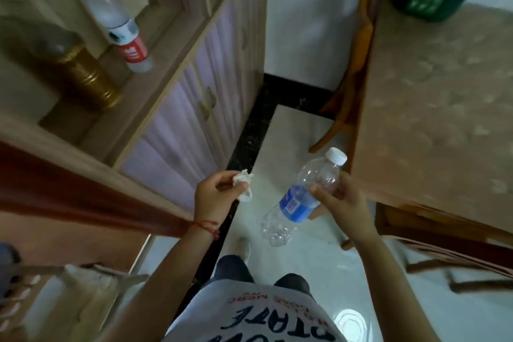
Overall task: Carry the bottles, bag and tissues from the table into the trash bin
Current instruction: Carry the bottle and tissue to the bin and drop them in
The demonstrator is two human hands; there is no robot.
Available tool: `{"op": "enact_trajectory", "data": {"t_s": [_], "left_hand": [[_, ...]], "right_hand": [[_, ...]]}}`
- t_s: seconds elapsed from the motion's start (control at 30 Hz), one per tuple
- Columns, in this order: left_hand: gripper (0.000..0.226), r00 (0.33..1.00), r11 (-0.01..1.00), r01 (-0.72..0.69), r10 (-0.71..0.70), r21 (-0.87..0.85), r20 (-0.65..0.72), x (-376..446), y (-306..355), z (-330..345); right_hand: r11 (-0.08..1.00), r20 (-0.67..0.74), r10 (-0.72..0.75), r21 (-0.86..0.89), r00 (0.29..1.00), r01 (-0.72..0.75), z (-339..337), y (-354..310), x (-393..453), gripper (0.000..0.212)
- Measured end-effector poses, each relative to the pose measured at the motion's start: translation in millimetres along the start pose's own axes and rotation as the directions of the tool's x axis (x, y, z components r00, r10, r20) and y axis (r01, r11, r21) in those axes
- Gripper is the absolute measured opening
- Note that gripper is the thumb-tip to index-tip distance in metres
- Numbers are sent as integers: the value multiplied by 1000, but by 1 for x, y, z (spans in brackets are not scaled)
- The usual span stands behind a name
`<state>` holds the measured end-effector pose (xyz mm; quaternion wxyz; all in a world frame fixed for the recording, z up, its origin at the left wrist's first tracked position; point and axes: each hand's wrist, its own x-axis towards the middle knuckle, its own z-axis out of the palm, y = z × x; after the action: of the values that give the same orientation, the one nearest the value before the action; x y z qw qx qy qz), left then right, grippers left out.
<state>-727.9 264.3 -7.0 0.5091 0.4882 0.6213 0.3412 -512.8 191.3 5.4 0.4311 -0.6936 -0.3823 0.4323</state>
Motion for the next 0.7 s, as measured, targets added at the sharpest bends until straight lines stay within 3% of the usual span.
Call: {"op": "enact_trajectory", "data": {"t_s": [0.2,0.7], "left_hand": [[20,988,997,-72,73,-14,136,59,28,10],[20,978,997,-63,68,-36,197,197,74,56]], "right_hand": [[999,-119,29,23,992,-26,4,-10,26,38],[998,-185,49,37,982,-43,-3,-40,158,50]]}}
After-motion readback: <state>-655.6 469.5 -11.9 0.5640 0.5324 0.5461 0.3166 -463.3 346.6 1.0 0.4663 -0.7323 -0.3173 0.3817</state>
